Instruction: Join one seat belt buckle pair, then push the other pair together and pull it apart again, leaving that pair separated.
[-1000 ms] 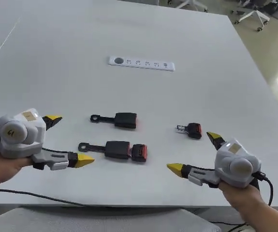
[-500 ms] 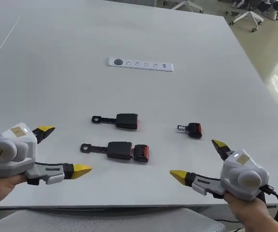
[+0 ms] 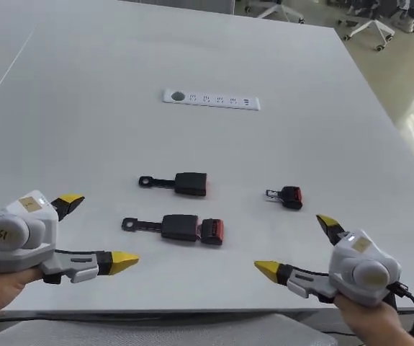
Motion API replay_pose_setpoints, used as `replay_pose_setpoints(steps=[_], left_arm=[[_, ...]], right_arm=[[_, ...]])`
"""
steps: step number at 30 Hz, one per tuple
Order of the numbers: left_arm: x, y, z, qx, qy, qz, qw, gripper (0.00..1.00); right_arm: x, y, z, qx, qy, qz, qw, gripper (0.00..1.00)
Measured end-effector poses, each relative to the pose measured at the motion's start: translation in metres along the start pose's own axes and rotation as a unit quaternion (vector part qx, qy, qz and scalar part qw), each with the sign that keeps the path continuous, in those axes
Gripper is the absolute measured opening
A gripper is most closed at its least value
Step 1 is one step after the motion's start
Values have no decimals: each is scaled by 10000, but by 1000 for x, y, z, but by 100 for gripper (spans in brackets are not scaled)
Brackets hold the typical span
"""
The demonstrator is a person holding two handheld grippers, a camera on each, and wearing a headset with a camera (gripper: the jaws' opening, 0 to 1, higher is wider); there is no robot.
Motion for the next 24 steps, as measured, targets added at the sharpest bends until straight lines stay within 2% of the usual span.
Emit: replay_pose_setpoints(steps=[8,24], left_arm=[[-2,-1,5,46,17,43,10000,100],[-2,-3,5,32,41,57,10000,100]], right_arm=[[2,2,4,18,-99,79,9999,100],[4,2,4,33,-129,88,9999,100]])
Point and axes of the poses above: the centre of the closed fingertips' face, and the gripper's own axes: y roughly forward along the fingers, x roughly to its right, z roughly out of its top, the point moved 10 cm from there along -y, roughly backward along the fingers, and after that the axes turned 11 degrees about -z, right-handed, at the moved point
